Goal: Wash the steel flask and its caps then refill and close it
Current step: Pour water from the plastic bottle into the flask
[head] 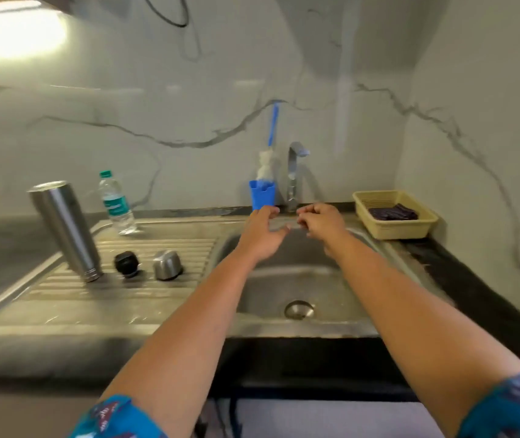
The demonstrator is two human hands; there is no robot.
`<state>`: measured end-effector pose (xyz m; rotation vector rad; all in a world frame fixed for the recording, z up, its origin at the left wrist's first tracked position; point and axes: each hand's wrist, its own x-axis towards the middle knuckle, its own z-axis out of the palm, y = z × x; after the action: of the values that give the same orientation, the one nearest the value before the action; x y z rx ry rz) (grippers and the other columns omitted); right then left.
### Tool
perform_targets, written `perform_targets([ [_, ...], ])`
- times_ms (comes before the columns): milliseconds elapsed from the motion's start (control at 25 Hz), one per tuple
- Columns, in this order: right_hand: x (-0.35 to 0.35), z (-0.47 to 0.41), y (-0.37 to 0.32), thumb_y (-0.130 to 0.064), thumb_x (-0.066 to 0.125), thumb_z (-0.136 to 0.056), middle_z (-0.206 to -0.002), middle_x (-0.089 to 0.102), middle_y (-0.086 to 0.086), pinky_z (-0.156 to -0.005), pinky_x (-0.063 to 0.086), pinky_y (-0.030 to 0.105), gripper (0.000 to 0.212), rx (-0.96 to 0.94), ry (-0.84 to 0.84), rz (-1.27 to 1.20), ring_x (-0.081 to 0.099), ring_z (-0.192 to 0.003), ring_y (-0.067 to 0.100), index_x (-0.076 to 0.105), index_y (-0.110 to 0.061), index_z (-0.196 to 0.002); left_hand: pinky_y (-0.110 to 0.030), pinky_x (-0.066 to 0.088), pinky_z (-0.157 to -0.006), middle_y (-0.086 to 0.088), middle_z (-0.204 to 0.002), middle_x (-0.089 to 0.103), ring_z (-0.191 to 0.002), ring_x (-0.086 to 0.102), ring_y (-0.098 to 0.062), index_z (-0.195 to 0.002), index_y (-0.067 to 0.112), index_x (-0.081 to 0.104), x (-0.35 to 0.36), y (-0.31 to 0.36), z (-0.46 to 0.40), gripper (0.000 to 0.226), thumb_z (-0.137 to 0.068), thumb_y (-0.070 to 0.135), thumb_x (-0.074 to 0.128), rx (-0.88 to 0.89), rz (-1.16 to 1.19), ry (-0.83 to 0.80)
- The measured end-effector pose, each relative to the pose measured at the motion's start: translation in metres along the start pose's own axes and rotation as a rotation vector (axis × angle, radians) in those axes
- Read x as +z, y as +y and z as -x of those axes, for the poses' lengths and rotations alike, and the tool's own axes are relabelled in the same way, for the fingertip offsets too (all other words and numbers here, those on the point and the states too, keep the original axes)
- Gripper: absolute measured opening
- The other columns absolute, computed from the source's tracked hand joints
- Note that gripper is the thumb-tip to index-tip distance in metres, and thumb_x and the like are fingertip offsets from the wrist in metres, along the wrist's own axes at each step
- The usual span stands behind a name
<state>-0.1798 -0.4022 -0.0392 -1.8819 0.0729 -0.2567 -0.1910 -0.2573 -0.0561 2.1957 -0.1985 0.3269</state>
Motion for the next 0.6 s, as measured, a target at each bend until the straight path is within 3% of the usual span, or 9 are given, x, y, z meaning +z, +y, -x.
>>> perform_targets([
  [80, 0.056, 0.027, 0.006, -0.011, 0.063, -0.085, -0.081, 0.069, 0.003, -0.073, 0.052, 0.034, 0.017, 0.081, -0.107, -0.05, 0.063, -0.08, 0.017, 0.064, -0.022, -0.071, -0.04, 0.041, -0.109, -0.001, -0.137, 0.049, -0.125, 0.05, -0.019, -0.136, 0.019, 0.051, -0.045, -0.039, 0.036, 0.052, -0.09, 0.031, 0.071, -0.057, -0.077, 0.035],
  [200, 0.136, 0.056, -0.018, -0.02, 0.065, -0.09, -0.084, 0.067, 0.003, -0.063, 0.049, 0.027, 0.011, 0.141, -0.321, -0.18, 0.06, -0.075, 0.012, 0.062, -0.021, -0.079, -0.037, 0.047, -0.099, -0.001, -0.127, 0.056, -0.113, 0.057, -0.019, -0.128, 0.018, 0.056, -0.128, -0.099, 0.076, 0.045, -0.088, 0.029, 0.073, -0.157, -0.115, 0.225],
  [280, 0.179, 0.07, -0.045, -0.024, 0.065, -0.09, -0.087, 0.067, 0.002, -0.065, 0.049, 0.026, 0.008, 0.084, -0.429, -0.194, 0.06, -0.076, 0.012, 0.063, -0.021, -0.083, -0.026, 0.049, -0.082, 0.002, -0.111, 0.063, -0.096, 0.061, -0.014, -0.118, 0.018, 0.06, -0.181, -0.127, 0.096, 0.032, -0.09, 0.025, 0.071, -0.239, -0.047, 0.363],
  [360, 0.219, 0.081, -0.064, -0.024, 0.066, -0.09, -0.089, 0.069, 0.003, -0.068, 0.052, 0.027, 0.008, 0.0, -0.483, -0.146, 0.063, -0.079, 0.013, 0.064, -0.02, -0.084, -0.024, 0.046, -0.073, 0.005, -0.096, 0.064, -0.09, 0.062, -0.014, -0.109, 0.018, 0.061, -0.227, -0.151, 0.11, 0.018, -0.092, 0.022, 0.068, -0.305, 0.0, 0.489],
  [480, 0.272, 0.087, -0.082, -0.013, 0.063, -0.091, -0.097, 0.069, 0.009, -0.076, 0.055, 0.03, 0.005, 0.003, -0.541, -0.098, 0.063, -0.08, 0.015, 0.066, -0.017, -0.092, -0.034, 0.051, -0.082, 0.001, -0.101, 0.065, -0.1, 0.062, -0.022, -0.107, 0.019, 0.061, -0.278, -0.191, 0.109, 0.015, -0.094, 0.01, 0.06, -0.391, 0.05, 0.567],
  [600, 0.315, 0.079, -0.106, -0.009, 0.053, -0.096, -0.113, 0.061, 0.01, -0.079, 0.056, 0.03, 0.03, 0.0, -0.634, -0.105, 0.062, -0.085, 0.016, 0.058, -0.015, -0.124, -0.049, 0.051, -0.098, -0.004, -0.129, 0.057, -0.113, 0.058, -0.026, -0.128, 0.019, 0.054, -0.309, -0.221, 0.086, 0.035, -0.093, 0.014, 0.052, -0.429, 0.049, 0.558],
])
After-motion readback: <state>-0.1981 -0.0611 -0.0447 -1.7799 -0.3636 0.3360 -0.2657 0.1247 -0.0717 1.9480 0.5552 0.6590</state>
